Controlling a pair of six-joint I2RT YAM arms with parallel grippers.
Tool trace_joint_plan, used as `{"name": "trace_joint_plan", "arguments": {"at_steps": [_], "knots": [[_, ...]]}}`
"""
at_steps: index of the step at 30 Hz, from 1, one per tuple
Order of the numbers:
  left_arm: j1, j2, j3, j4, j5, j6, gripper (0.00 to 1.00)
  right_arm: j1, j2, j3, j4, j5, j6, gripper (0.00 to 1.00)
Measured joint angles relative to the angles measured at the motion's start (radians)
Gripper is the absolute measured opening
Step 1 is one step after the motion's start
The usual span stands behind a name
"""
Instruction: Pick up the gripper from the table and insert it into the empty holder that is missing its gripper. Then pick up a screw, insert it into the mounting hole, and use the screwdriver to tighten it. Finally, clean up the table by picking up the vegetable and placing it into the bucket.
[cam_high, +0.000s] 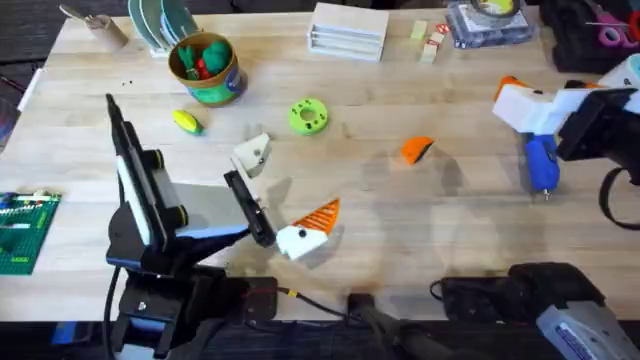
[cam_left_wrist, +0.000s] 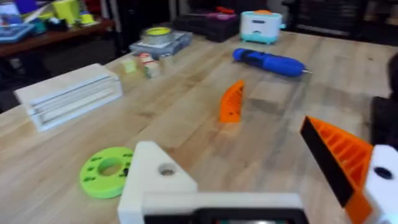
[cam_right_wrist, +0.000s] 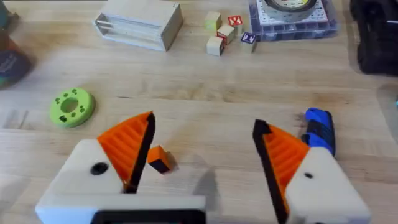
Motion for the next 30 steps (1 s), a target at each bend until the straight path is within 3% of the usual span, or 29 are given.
{"name": "trace_joint_plan", "arguments": {"at_steps": [8, 18, 30], "knots": [[0.000, 0.000, 0.000, -0.003, 0.112, 0.000, 0.993, 0.000, 0.000, 0.000, -0.001, 0.000, 0.000, 0.992], [0.000, 0.000, 0.000, -0.004, 0.138, 0.000, 0.993, 0.014, 0.034, 0.000, -0.030, -0.030, 0.002, 0.993], [0.000, 0.000, 0.000, -0.004, 0.139, 0.000, 0.993, 0.242, 0.362, 0.030, -0.104, -0.050, -0.085, 0.992]]}}
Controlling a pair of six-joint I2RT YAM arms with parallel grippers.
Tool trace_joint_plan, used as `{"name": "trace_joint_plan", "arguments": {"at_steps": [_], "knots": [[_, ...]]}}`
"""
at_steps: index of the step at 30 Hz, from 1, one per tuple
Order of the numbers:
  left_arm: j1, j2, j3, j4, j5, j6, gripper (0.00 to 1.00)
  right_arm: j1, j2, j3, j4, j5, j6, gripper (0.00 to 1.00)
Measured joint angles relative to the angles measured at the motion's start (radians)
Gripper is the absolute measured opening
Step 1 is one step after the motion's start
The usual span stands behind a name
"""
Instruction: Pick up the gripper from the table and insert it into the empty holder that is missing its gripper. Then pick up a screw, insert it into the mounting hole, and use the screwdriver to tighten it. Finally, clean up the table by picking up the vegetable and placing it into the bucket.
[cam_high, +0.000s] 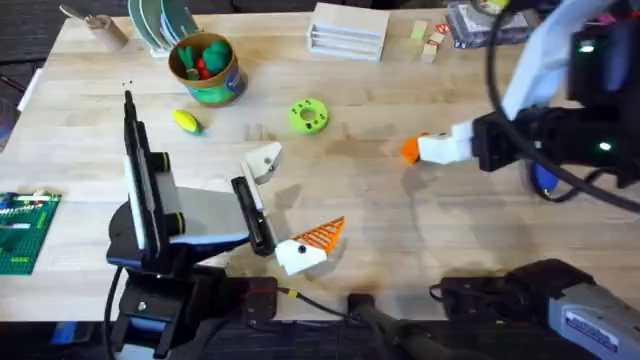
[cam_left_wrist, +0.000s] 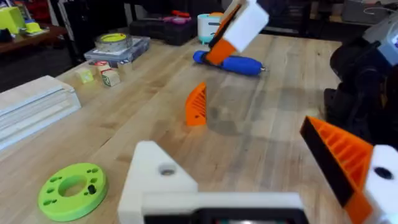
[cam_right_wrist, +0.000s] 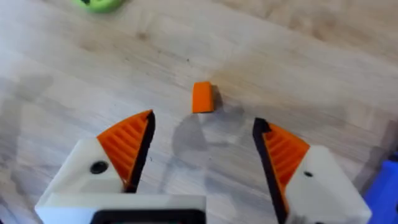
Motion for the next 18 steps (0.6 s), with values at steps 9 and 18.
{"name": "trace_joint_plan", "arguments": {"at_steps": [9, 18], "knots": [[0.000, 0.000, 0.000, 0.000, 0.000, 0.000, 0.993, 0.009, 0.199, 0.000, 0.024, 0.008, -0.014, 0.992], [0.000, 0.000, 0.000, 0.000, 0.000, 0.000, 0.993, 0.009, 0.304, 0.000, 0.112, 0.011, -0.013, 0.887]]}}
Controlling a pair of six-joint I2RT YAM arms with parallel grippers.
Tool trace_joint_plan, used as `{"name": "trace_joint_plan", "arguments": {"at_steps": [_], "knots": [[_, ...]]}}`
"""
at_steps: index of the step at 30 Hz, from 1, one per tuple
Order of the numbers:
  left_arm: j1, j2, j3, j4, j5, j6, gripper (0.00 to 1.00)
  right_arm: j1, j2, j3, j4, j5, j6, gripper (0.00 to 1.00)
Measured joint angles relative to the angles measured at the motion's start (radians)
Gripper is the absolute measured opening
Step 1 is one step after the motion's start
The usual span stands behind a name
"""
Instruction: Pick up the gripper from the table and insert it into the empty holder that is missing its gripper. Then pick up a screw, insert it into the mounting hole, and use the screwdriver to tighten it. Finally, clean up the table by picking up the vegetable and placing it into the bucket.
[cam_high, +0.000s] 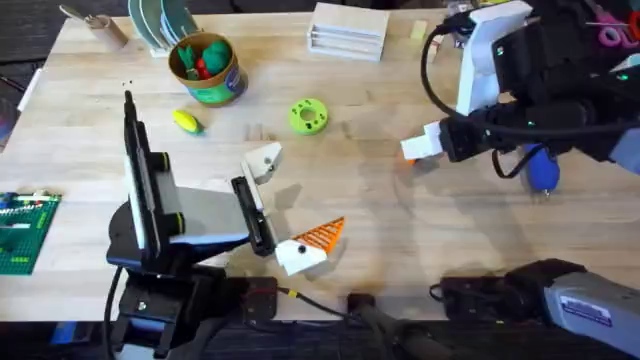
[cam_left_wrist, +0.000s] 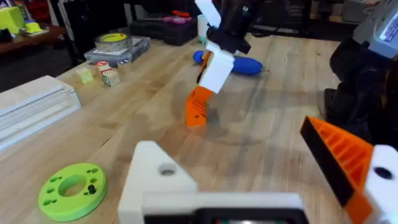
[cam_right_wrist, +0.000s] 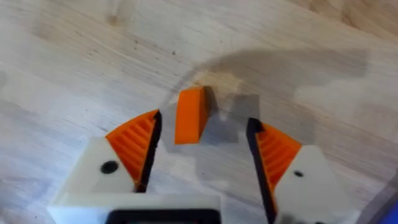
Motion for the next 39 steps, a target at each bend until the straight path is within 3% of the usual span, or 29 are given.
{"name": "trace_joint_plan", "arguments": {"at_steps": [7, 18, 25, 29, 39], "knots": [[0.000, 0.000, 0.000, 0.000, 0.000, 0.000, 0.993, 0.000, 0.028, 0.000, 0.004, 0.000, 0.000, 0.674], [0.000, 0.000, 0.000, 0.000, 0.000, 0.000, 0.993, 0.000, 0.028, 0.000, 0.016, 0.000, 0.000, 0.464], [0.000, 0.000, 0.000, 0.000, 0.000, 0.000, 0.993, 0.000, 0.028, 0.000, 0.034, 0.000, -0.001, 0.231], [0.000, 0.000, 0.000, 0.000, 0.000, 0.000, 0.993, 0.000, 0.028, 0.001, 0.034, 0.000, 0.000, 0.040], [0.000, 0.000, 0.000, 0.000, 0.000, 0.000, 0.993, 0.000, 0.002, 0.004, 0.018, 0.000, -0.001, 0.016]]}}
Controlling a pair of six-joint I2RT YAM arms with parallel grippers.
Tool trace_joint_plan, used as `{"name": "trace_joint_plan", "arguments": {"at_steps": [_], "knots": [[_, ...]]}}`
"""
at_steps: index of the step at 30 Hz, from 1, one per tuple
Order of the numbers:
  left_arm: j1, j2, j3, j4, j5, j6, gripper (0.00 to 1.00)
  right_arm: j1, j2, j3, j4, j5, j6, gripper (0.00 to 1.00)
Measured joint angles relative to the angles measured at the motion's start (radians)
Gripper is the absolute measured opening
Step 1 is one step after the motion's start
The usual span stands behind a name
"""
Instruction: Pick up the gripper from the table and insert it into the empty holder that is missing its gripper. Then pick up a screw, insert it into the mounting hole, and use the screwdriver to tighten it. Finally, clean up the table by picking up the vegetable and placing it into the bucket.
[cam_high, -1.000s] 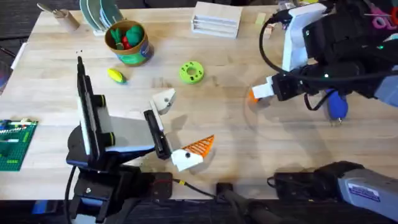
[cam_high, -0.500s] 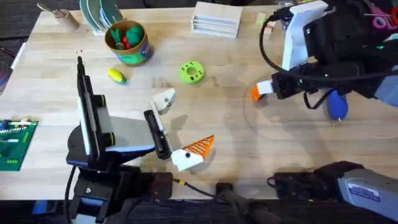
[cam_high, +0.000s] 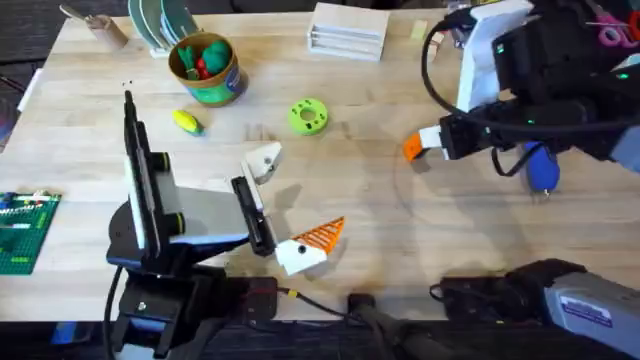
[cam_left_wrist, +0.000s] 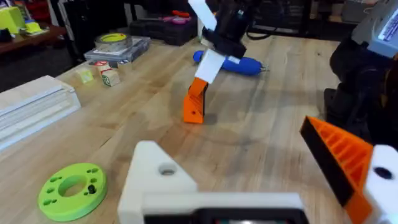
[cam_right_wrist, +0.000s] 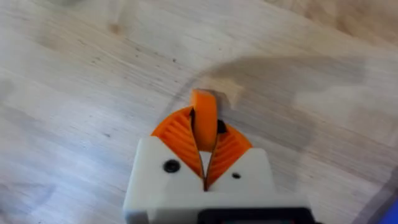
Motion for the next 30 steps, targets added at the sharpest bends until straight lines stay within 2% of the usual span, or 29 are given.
{"name": "trace_joint_plan", "arguments": {"at_steps": [5, 9, 14, 18, 23, 26, 30], "knots": [[0.000, 0.000, 0.000, 0.000, 0.000, 0.000, 0.992, 0.000, -0.123, 0.029, -0.007, 0.000, 0.001, 0.014], [0.000, 0.000, 0.000, 0.000, 0.000, 0.000, 0.993, 0.000, -0.266, 0.050, 0.008, -0.005, 0.054, 0.013], [0.000, 0.000, 0.000, -0.001, 0.000, 0.000, 0.992, 0.000, -0.376, 0.050, 0.033, -0.143, 0.186, 0.012], [0.000, 0.000, 0.000, -0.001, 0.000, 0.000, 0.992, 0.000, -0.359, -0.001, 0.178, -0.361, 0.291, 0.011], [0.000, 0.000, 0.000, -0.001, 0.000, 0.000, 0.993, 0.003, -0.270, -0.110, 0.381, -0.624, 0.427, 0.011], [0.000, 0.000, 0.000, -0.001, 0.000, 0.000, 0.993, 0.007, -0.196, -0.149, 0.458, -0.756, 0.492, 0.010], [0.000, 0.000, 0.000, -0.001, 0.000, 0.000, 0.993, 0.042, -0.100, -0.155, 0.568, -0.873, 0.553, 0.010]]}}
